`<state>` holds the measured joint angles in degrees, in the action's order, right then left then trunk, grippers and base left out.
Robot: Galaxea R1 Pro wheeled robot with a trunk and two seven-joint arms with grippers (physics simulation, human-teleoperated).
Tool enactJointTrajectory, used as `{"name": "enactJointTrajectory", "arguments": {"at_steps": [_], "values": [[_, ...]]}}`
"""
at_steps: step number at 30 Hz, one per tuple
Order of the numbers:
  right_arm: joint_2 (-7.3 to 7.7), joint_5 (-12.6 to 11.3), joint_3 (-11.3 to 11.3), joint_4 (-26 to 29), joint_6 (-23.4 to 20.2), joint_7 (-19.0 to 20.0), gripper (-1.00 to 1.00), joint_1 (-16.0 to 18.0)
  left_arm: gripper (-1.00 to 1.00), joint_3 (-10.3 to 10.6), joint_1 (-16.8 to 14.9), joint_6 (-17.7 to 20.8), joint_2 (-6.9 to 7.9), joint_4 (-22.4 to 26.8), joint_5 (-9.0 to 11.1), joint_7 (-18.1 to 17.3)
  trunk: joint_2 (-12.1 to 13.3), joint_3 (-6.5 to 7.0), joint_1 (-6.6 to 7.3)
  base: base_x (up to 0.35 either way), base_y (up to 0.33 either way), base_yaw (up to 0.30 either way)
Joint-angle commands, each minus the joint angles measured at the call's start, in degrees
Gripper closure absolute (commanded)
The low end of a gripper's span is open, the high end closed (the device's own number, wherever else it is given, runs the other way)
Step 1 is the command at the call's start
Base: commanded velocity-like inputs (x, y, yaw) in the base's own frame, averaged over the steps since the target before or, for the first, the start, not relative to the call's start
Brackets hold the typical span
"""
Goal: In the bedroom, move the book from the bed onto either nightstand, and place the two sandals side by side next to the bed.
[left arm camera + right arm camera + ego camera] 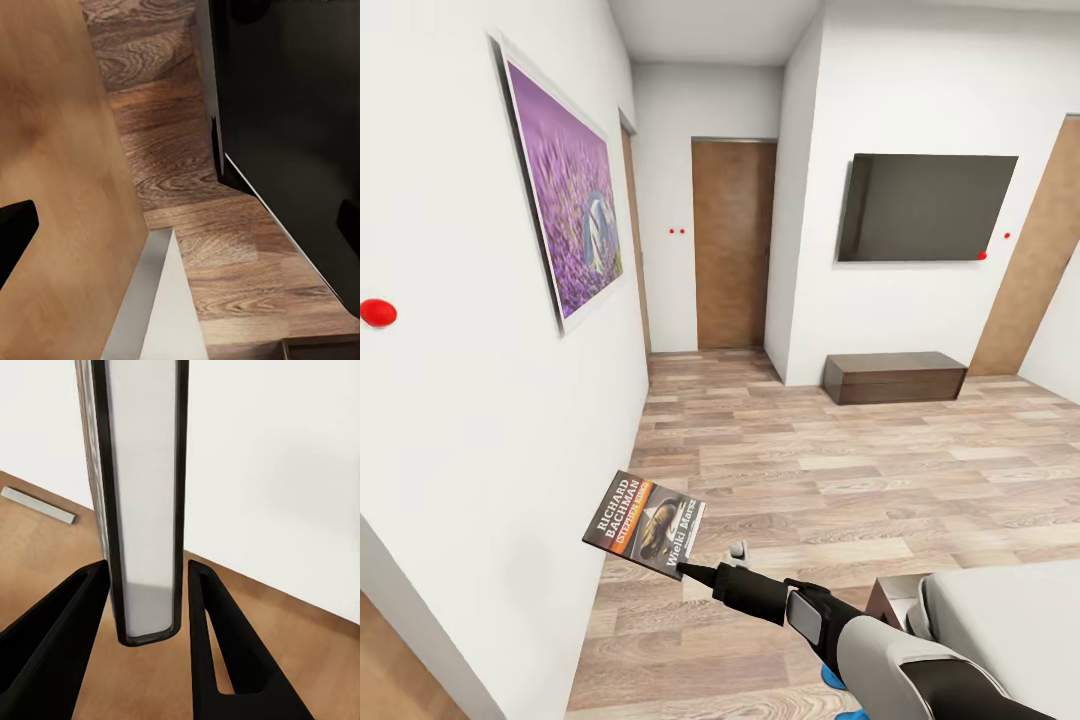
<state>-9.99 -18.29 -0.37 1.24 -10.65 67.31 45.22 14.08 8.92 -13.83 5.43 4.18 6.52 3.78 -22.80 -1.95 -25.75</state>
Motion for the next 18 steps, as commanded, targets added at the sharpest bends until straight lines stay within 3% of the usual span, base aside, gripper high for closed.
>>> {"name": "enactJointTrajectory", "arguments": {"at_steps": [1, 18], "values": [[-0.01, -0.3, -0.1, 0.0, -0.6, 0.1, 1.0, 0.0, -1.0, 0.5, 0.0, -0.1, 0.02, 0.1, 0.6, 0.2, -0.1, -0.12, -0.04, 0.0, 0.0, 0.004], [-0.01, -0.3, -0.1, 0.0, -0.5, 0.2, 1.0, 0.0, -1.0, 0.6, 0.0, -0.1, 0.02, 0.1, 0.5, 0.2, -0.1, 0.13, -0.04, 0.0, 0.0, 0.034]]}}
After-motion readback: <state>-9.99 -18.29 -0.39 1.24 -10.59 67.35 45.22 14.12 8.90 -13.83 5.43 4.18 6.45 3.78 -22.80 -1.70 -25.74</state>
